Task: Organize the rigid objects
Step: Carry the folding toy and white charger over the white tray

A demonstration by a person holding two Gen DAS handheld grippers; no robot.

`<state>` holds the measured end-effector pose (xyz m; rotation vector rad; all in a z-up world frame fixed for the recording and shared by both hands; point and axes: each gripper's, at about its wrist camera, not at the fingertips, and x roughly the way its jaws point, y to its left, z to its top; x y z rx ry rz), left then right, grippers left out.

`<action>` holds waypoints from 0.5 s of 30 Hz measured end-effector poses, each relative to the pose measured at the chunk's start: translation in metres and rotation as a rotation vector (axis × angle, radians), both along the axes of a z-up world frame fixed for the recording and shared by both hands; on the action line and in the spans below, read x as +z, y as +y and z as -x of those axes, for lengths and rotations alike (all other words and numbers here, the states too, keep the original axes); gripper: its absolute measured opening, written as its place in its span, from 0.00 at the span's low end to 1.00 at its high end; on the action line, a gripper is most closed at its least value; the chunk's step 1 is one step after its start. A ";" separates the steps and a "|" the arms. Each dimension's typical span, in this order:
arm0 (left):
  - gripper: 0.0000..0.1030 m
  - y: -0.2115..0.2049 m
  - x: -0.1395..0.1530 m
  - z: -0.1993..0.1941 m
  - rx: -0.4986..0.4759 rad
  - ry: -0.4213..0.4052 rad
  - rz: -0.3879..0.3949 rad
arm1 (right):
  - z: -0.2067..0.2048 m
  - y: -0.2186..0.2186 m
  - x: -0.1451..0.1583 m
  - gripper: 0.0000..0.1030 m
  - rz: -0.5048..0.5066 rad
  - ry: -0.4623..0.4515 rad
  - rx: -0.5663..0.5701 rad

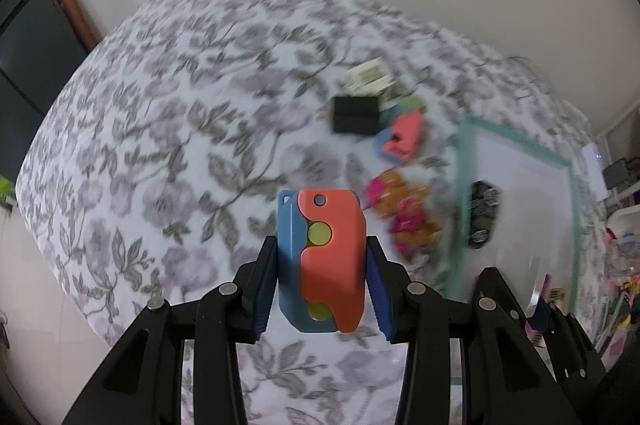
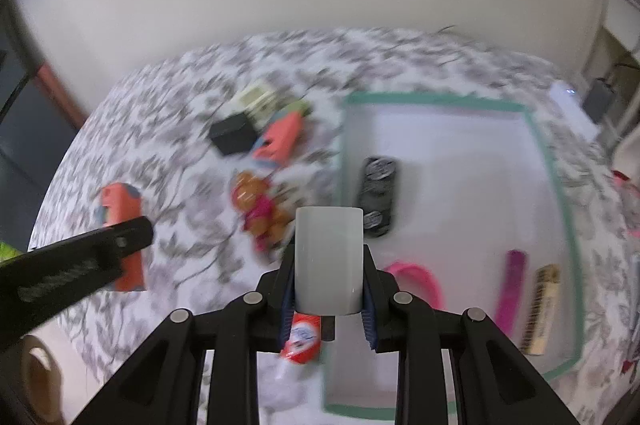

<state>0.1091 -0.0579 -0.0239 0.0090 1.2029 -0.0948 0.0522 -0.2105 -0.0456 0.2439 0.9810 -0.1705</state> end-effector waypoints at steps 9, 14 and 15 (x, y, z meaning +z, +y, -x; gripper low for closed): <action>0.42 -0.070 0.044 0.008 -0.094 -0.102 0.003 | 0.027 -0.082 0.018 0.28 0.061 -0.062 -0.288; 0.42 -0.115 0.041 0.012 -0.167 -0.104 0.004 | 0.039 -0.115 0.012 0.28 0.062 -0.062 -0.387; 0.42 -0.126 0.037 0.013 -0.184 -0.106 -0.012 | 0.042 -0.119 0.009 0.28 0.054 -0.057 -0.392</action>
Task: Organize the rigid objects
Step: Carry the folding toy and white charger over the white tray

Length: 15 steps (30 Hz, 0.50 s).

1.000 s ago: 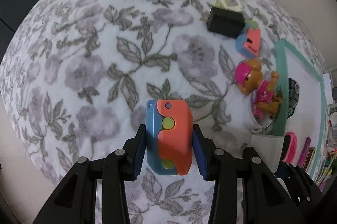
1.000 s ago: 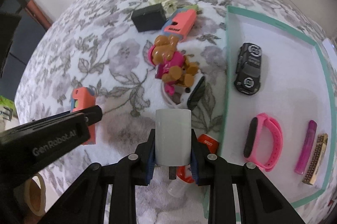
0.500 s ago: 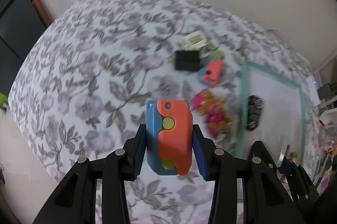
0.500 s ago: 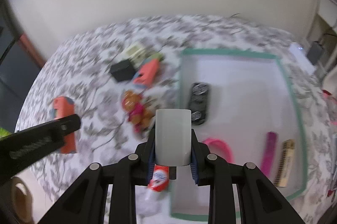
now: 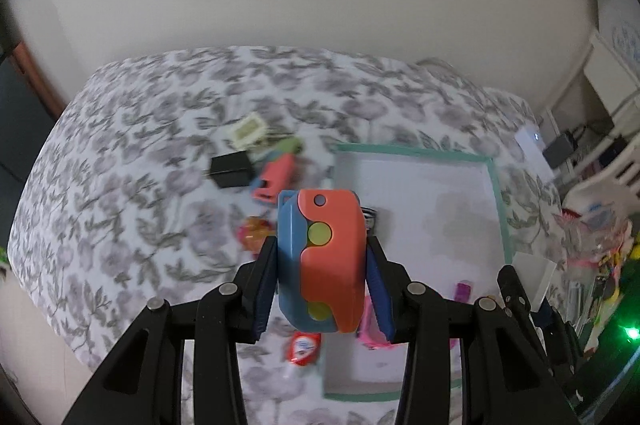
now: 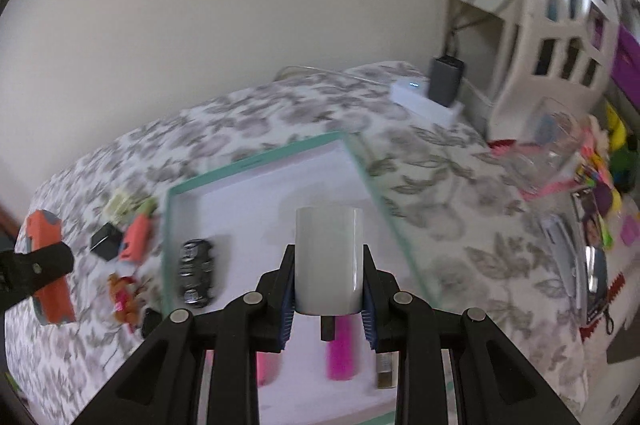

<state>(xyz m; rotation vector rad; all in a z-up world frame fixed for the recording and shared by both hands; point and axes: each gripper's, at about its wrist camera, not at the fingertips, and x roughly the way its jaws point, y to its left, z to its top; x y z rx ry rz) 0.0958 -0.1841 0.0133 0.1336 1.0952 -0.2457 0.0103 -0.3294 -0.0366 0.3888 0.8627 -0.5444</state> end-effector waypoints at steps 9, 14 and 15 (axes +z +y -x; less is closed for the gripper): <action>0.43 -0.048 -0.047 0.008 -0.112 0.071 0.003 | 0.004 -0.020 -0.024 0.28 -0.052 0.036 -0.016; 0.43 -0.041 -0.055 0.010 -0.101 0.065 0.043 | 0.005 -0.021 -0.036 0.28 -0.081 0.064 -0.009; 0.43 -0.041 -0.057 0.011 -0.106 0.057 0.039 | 0.004 -0.020 -0.037 0.28 -0.081 0.069 -0.004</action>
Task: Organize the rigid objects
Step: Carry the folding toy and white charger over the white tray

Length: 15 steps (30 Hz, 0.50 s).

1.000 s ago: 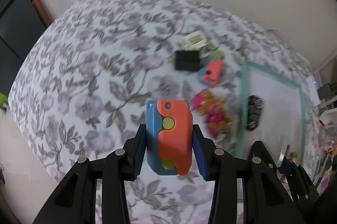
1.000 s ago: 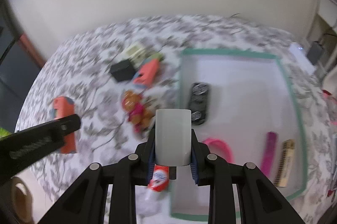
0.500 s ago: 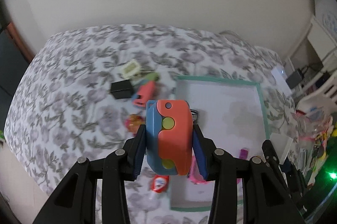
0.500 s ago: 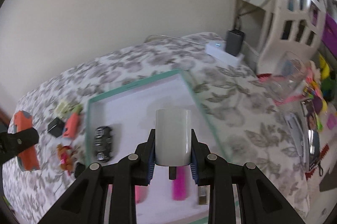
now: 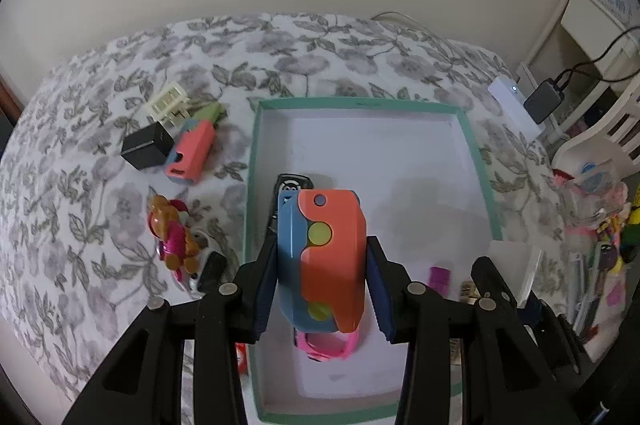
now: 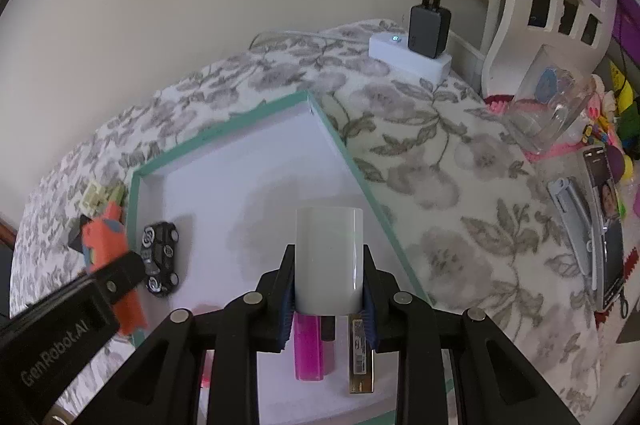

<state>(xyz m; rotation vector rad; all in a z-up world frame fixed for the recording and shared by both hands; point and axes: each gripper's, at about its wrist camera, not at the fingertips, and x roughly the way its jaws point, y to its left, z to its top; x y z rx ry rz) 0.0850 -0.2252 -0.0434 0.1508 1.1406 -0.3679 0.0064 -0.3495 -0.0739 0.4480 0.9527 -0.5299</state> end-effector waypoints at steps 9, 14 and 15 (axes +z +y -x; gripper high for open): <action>0.43 0.004 -0.021 -0.006 0.002 0.065 0.024 | -0.008 0.012 -0.015 0.28 0.006 0.048 0.062; 0.43 0.006 -0.027 -0.008 0.015 0.090 0.039 | -0.010 0.014 -0.023 0.28 0.004 0.072 0.077; 0.43 0.005 -0.028 -0.008 0.014 0.091 0.035 | -0.010 0.014 -0.023 0.28 0.004 0.074 0.079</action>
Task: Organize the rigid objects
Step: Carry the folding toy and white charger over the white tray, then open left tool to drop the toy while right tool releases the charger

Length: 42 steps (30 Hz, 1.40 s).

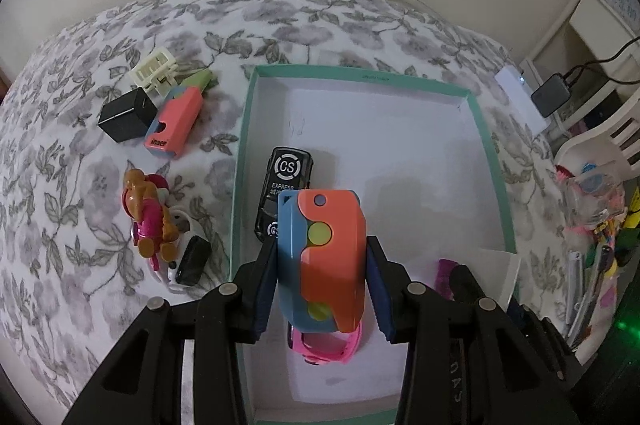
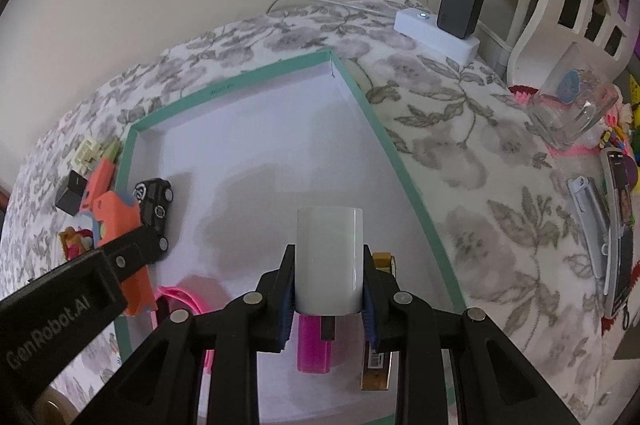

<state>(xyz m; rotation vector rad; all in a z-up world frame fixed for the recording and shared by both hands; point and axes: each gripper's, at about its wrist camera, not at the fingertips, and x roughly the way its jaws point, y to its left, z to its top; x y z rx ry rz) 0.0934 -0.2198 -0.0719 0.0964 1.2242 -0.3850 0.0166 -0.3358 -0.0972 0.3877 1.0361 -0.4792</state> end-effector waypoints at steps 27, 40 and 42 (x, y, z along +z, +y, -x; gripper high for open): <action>0.55 0.012 0.009 -0.006 0.018 0.009 -0.022 | 0.000 0.007 0.021 0.29 0.038 -0.045 0.007; 0.73 0.049 0.043 -0.019 0.124 -0.063 -0.052 | -0.001 0.018 0.046 0.29 0.093 -0.113 0.037; 0.73 0.055 0.042 -0.022 0.145 -0.068 -0.093 | -0.001 0.018 0.044 0.30 0.091 -0.107 0.036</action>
